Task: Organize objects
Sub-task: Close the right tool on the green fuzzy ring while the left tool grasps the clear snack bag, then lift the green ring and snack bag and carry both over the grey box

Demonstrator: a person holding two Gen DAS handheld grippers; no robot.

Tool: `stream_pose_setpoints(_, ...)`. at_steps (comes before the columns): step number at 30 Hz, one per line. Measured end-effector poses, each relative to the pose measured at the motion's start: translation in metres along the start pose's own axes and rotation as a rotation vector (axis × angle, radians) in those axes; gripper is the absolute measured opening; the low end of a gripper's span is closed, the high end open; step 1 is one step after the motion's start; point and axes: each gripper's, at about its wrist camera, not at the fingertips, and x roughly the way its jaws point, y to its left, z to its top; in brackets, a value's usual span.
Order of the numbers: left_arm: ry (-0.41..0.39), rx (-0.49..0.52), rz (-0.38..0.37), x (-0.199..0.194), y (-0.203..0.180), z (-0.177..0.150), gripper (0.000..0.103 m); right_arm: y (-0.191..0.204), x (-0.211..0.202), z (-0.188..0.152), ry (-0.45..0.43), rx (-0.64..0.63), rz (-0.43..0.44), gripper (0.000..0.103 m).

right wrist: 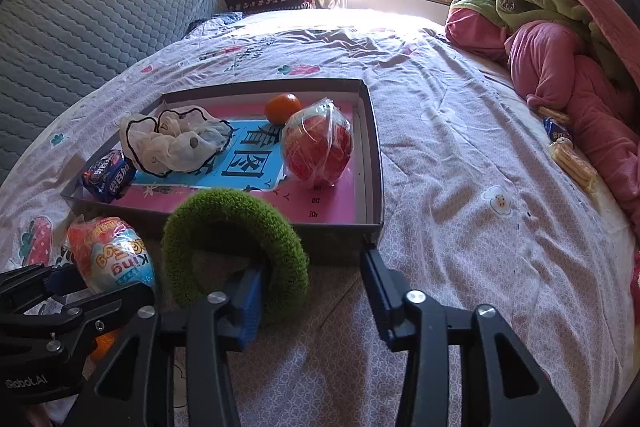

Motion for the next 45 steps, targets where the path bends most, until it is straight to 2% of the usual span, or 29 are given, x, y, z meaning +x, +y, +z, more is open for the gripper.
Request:
stream_pose_setpoints(3, -0.001, -0.006, -0.003, 0.002, -0.002, 0.001, 0.062, -0.004, 0.003, -0.001, 0.014, 0.024, 0.033, 0.029)
stream_pose_setpoints(5, 0.001, -0.006, -0.004, 0.005, -0.004, 0.002, 0.062, -0.004, 0.003, -0.001, 0.017, 0.023, 0.041, 0.019)
stream_pose_setpoints(8, 0.005, -0.005, -0.002, 0.007, -0.005, 0.003, 0.061, -0.002, 0.006, -0.002, 0.026, 0.011, 0.033, 0.017)
stream_pose_setpoints(15, 0.005, -0.015, 0.011, 0.015, -0.01, 0.007, 0.061, -0.004, 0.004, -0.001, 0.018, 0.025, 0.036, 0.015)
stream_pose_setpoints(20, -0.005, -0.021, -0.015, 0.013, -0.009, 0.008, 0.061, -0.011, -0.002, 0.001, -0.006, 0.061, 0.05, 0.015)
stream_pose_setpoints(28, -0.097, -0.005, -0.071, -0.014, -0.012, 0.011, 0.06, -0.02, -0.011, 0.005, -0.054, 0.113, 0.089, 0.014)
stream_pose_setpoints(32, -0.137, -0.009, -0.071, -0.027, -0.007, 0.017, 0.06, -0.019, -0.018, 0.007, -0.09, 0.106, 0.099, 0.015)
stream_pose_setpoints(45, -0.258, -0.017, 0.007, -0.061, 0.024, 0.037, 0.06, -0.009, -0.051, 0.017, -0.275, 0.069, 0.12, 0.015)
